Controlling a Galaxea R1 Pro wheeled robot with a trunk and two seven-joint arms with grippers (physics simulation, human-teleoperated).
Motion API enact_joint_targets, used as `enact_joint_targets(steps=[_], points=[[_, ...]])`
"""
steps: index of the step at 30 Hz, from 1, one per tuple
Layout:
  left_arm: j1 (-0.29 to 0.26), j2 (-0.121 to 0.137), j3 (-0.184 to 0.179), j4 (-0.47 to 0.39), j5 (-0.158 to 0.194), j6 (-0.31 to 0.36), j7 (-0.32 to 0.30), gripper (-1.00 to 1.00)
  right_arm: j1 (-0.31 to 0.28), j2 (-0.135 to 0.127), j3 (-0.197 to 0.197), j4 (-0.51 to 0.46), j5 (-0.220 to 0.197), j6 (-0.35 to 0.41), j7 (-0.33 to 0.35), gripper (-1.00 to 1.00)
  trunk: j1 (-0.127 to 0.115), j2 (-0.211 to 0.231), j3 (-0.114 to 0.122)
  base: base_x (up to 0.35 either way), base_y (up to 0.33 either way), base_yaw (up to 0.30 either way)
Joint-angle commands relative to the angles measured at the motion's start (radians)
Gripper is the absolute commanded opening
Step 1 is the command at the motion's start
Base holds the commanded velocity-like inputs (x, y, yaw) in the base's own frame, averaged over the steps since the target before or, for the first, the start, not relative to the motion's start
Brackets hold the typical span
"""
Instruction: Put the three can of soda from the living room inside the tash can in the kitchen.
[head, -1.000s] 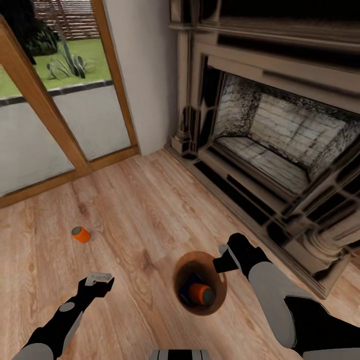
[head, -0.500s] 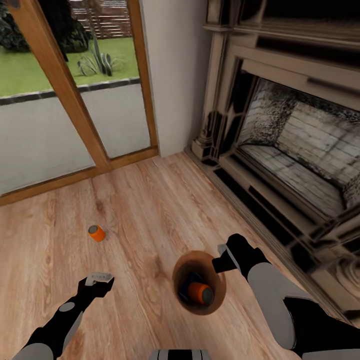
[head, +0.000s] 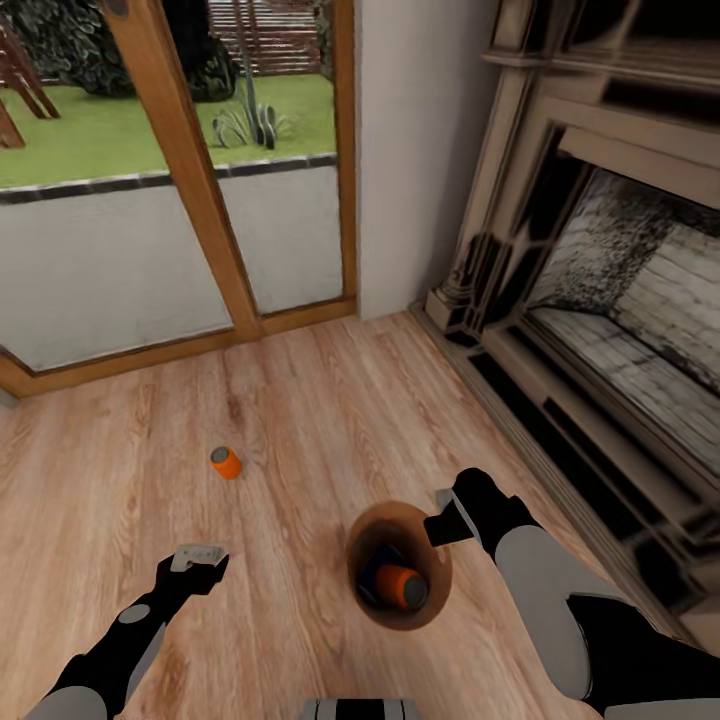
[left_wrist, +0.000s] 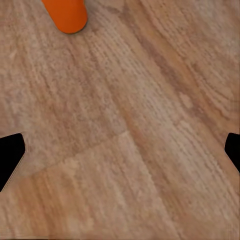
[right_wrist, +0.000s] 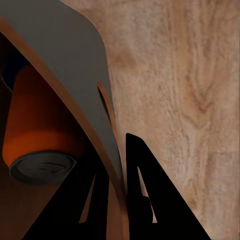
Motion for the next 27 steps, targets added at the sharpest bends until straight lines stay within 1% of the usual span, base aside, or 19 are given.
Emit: enact_joint_targets(steps=[1,27], points=[[0.000,0.000,0.000,0.000,0.000,0.000,0.000,1.00,0.000,0.000,-0.003,0.000,-0.026,0.004,0.005,-1.00,0.000,0.000,0.000,0.138,0.000,0.259],[0.000,0.000,0.000,0.002,-0.002,0.000,0.001,1.00,0.000,-0.001,-0.004,-0.001,-0.024,0.004,-0.001,-1.00,0.000,0.000,0.000,0.137,0.000,0.259]])
